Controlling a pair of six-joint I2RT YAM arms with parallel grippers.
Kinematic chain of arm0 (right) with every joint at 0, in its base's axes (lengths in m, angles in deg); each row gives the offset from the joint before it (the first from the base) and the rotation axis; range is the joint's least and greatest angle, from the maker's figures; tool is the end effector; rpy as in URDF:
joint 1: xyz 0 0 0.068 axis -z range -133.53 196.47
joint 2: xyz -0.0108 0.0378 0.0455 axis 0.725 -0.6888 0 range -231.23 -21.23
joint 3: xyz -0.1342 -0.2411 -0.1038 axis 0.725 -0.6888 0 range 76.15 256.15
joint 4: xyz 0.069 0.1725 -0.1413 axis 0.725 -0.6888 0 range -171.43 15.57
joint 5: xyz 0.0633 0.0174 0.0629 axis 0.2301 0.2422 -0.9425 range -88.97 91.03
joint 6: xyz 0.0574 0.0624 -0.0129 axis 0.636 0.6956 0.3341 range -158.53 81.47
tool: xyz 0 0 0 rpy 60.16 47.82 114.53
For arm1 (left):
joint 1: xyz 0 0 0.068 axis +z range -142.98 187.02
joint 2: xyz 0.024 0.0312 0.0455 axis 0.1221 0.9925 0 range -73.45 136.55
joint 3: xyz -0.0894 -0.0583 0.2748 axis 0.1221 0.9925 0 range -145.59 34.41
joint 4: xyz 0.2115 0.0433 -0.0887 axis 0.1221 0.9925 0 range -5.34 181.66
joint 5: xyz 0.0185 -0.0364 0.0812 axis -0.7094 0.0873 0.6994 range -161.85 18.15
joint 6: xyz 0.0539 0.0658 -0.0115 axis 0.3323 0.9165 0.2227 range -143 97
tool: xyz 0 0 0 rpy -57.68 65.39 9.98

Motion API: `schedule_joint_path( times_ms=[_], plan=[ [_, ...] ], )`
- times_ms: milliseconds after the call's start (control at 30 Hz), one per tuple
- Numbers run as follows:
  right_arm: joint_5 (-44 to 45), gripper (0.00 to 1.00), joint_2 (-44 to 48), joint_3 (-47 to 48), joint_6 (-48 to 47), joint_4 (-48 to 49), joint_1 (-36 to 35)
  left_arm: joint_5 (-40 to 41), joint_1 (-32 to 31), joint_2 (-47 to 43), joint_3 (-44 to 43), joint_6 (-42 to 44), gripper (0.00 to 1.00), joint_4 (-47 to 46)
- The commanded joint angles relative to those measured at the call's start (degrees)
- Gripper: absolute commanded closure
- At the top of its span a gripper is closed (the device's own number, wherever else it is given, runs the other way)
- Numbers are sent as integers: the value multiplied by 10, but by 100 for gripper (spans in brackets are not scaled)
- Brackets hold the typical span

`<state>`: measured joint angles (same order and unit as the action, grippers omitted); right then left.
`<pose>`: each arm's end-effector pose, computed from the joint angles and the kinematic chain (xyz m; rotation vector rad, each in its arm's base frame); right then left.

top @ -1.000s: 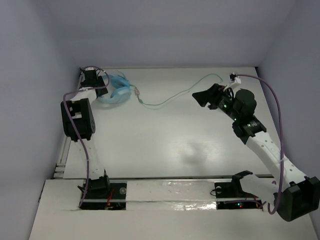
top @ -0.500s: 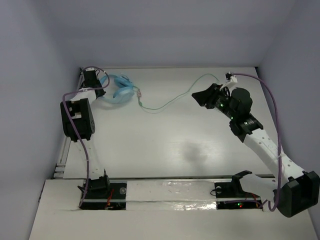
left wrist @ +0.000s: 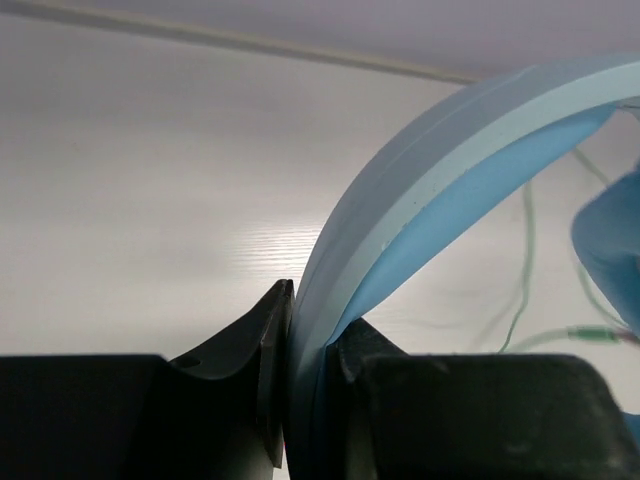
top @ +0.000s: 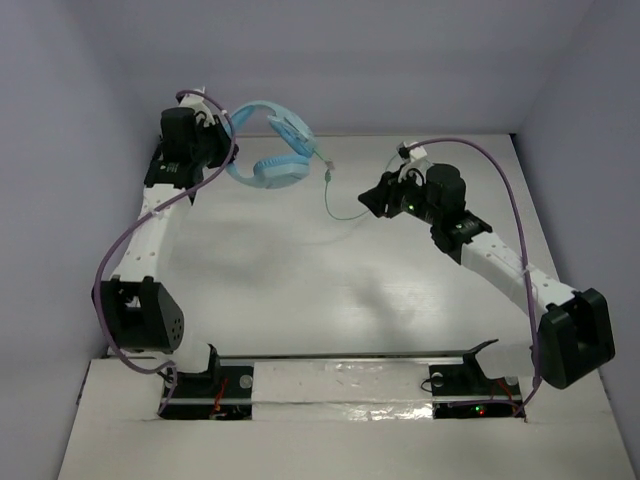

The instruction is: Wrap the headphones

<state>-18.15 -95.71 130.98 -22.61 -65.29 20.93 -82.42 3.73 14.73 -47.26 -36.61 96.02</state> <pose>0.2679 0.1555 0.3475 -0.4026 1.7712 0.8138 0.3710 -0.0351 0.3897 -0.0433 1.8939 -0.3752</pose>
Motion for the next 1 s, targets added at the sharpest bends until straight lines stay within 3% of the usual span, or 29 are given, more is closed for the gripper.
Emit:
schedule_joint_path(
  times_ms=[0,33,133,233,500,700,967],
  plan=[
    [-63,54,-24,48,-101,-11,-2,-88,16,-37,-49,-45,100,43],
    [-59,37,-36,59,-113,-20,-2,-98,16,-53,-61,-48,100,45],
    [-56,19,-37,63,-125,-47,-2,-118,16,-69,-100,-54,100,69],
    [-78,11,-30,56,-124,-35,-2,-139,16,-79,-123,-62,100,84],
    [-231,13,-64,63,-128,-65,-2,-197,16,-104,-118,-100,100,61],
    [-225,16,-102,71,-122,-53,-2,-254,16,-130,-105,-154,100,8],
    [-207,22,-155,110,-146,-76,-2,-271,16,-144,-126,-172,100,10]
  ],
)
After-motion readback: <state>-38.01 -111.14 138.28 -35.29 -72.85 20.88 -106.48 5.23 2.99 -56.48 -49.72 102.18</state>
